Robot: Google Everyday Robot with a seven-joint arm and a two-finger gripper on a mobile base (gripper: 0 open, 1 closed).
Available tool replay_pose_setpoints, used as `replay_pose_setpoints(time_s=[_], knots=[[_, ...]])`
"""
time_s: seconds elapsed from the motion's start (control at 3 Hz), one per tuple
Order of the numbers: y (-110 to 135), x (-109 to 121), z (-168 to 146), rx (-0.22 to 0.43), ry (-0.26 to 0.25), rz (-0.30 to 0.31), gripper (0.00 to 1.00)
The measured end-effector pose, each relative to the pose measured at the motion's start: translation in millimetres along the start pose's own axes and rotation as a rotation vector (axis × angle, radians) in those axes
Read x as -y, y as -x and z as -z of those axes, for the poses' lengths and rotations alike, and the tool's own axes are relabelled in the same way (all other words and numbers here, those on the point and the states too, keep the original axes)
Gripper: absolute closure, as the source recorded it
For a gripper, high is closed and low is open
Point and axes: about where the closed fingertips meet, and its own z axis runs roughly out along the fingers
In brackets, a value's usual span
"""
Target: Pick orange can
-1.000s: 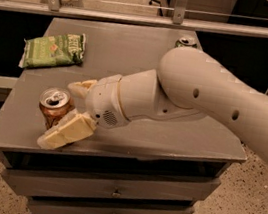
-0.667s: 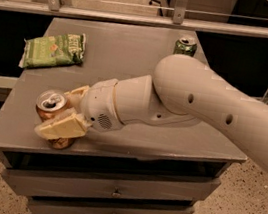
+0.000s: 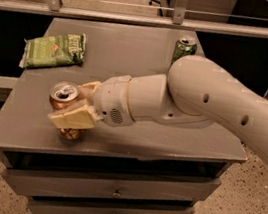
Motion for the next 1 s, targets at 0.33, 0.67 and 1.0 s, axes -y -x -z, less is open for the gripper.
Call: replay_pose_setpoints(time_s=[0.33,0.67,1.0], knots=[[7,40,54,0.04,-0.104,0.021,1.0],[16,80,115,0.078,-0.207,0.042,1.0],[24,82,121,0.085,-0.218,0.054,1.0]])
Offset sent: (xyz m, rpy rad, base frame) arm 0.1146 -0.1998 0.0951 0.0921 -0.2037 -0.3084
